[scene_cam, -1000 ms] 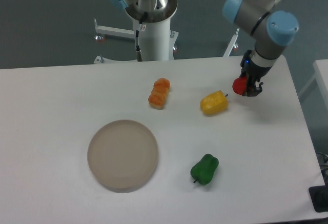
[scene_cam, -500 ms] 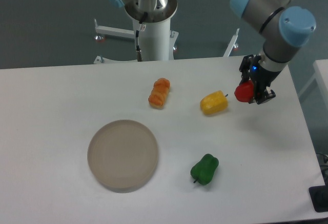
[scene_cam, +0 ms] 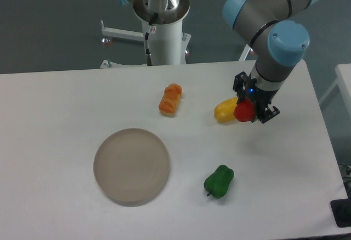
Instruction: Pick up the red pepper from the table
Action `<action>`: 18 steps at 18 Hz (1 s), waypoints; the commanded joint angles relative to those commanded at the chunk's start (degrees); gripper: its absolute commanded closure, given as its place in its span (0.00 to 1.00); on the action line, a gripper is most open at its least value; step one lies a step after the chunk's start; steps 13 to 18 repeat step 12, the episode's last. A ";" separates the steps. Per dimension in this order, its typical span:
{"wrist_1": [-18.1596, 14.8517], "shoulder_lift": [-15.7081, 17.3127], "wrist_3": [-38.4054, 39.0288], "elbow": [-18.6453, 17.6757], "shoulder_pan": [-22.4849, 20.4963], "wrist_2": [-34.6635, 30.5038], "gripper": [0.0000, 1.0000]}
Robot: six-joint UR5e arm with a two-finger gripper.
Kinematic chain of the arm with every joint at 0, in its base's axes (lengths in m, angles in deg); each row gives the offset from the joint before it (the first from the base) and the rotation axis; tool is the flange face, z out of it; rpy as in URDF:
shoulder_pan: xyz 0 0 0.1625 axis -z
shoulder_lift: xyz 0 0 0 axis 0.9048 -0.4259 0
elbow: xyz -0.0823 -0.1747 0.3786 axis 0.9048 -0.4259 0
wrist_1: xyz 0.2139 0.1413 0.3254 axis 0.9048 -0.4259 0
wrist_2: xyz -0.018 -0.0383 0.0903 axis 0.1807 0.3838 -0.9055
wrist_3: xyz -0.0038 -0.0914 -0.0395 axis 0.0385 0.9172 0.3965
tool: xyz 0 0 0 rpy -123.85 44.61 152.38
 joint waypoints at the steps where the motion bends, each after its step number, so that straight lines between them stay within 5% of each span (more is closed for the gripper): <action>1: 0.00 0.09 0.00 0.00 0.00 -0.09 0.60; 18: 0.09 0.09 0.00 -0.53 0.09 -0.18 0.60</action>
